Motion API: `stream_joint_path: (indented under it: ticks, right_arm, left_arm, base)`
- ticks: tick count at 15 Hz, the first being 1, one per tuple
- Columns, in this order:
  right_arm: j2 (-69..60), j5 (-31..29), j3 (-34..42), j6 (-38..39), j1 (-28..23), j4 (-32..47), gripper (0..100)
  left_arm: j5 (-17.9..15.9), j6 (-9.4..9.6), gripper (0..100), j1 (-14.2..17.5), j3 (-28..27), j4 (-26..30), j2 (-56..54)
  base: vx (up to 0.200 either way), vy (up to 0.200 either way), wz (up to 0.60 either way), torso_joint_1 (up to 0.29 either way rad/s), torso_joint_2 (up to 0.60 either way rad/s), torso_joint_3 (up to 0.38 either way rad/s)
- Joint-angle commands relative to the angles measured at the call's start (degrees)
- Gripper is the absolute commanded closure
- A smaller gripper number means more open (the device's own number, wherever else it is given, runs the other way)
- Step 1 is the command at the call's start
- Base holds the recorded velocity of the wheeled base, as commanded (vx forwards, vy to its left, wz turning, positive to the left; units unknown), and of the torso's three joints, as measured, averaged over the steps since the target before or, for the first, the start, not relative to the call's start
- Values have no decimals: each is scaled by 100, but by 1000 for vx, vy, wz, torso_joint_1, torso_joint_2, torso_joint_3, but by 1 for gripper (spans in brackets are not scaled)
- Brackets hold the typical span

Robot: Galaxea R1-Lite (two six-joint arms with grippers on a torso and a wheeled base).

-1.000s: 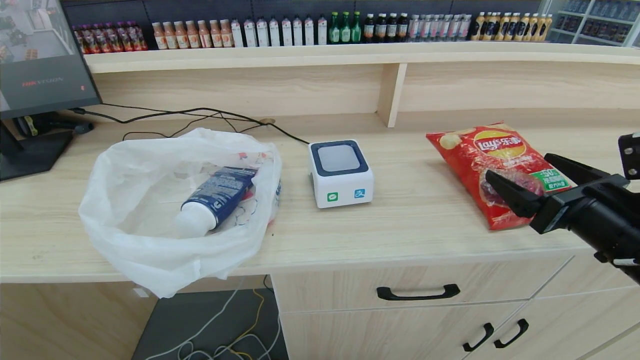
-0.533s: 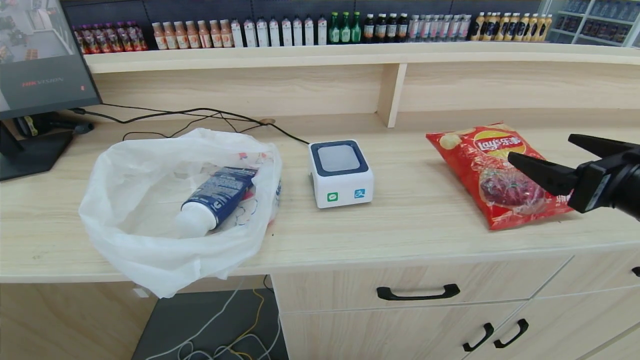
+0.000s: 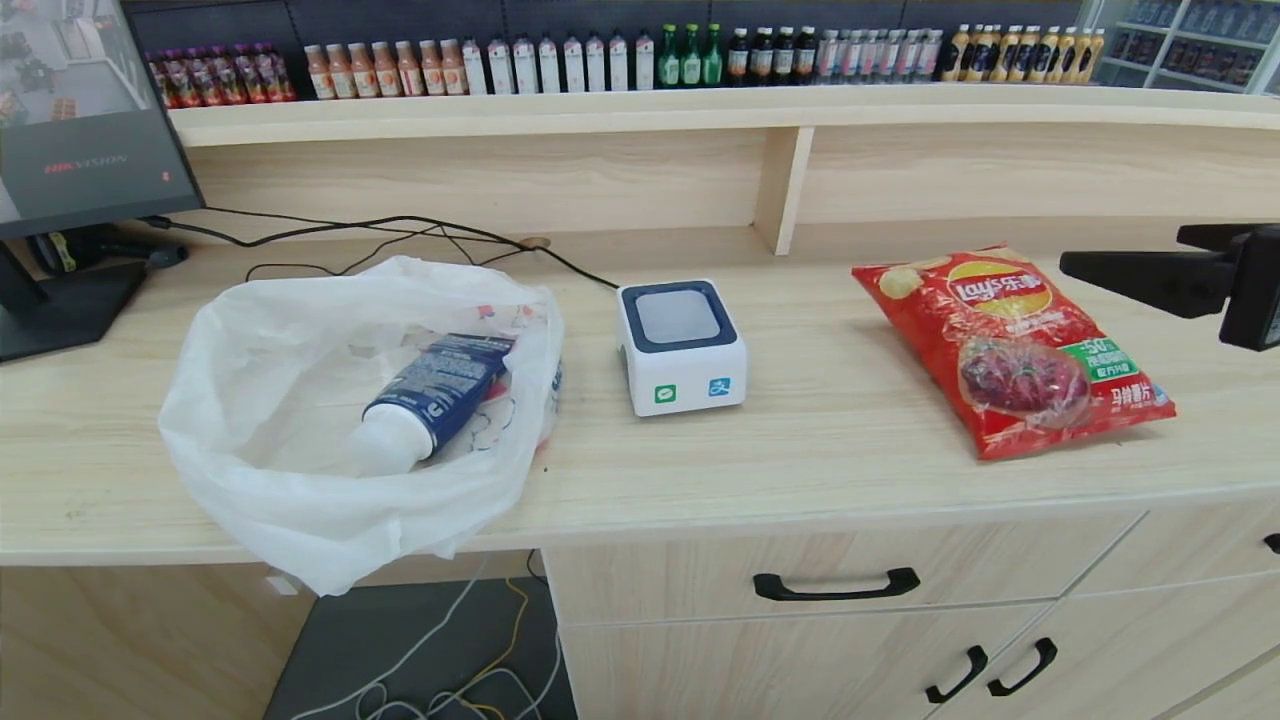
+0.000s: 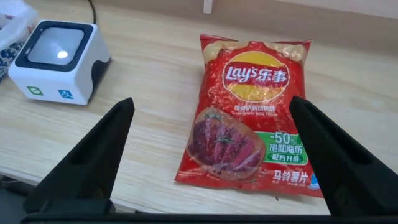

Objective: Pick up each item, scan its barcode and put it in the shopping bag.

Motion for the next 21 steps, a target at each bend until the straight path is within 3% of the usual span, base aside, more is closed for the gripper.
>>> stream_joint_path:
  ticks: [1, 8, 12, 16, 21]
  right_arm:
    - [306, 2, -492, 0, 31, 323, 0]
    - [148, -33, 141, -8, 84, 262, 0]
    - [60, -24, 141, -8, 110, 253, 0]
    - [87, -7, 211, 27, 181, -19, 0]
    - [43, -138, 255, 756, 1077, -28, 0]
  left_arm:
    - [1, -2, 0, 0, 0, 0, -2]
    - [1, -2, 0, 0, 0, 0, -2]
    - [1, -2, 0, 0, 0, 0, -2]
    - [1, -2, 0, 0, 0, 0, -2]
    - [1, 7, 0, 0, 0, 0, -2]
  base:
    - [0, 0, 0, 0, 0, 0]
    - [0, -200, 0, 0, 3, 2]
    - [0, -200, 0, 3, 7, 6]
    - [0, 0, 0, 0, 0, 0]
    - [0, 0, 0, 0, 0, 0]
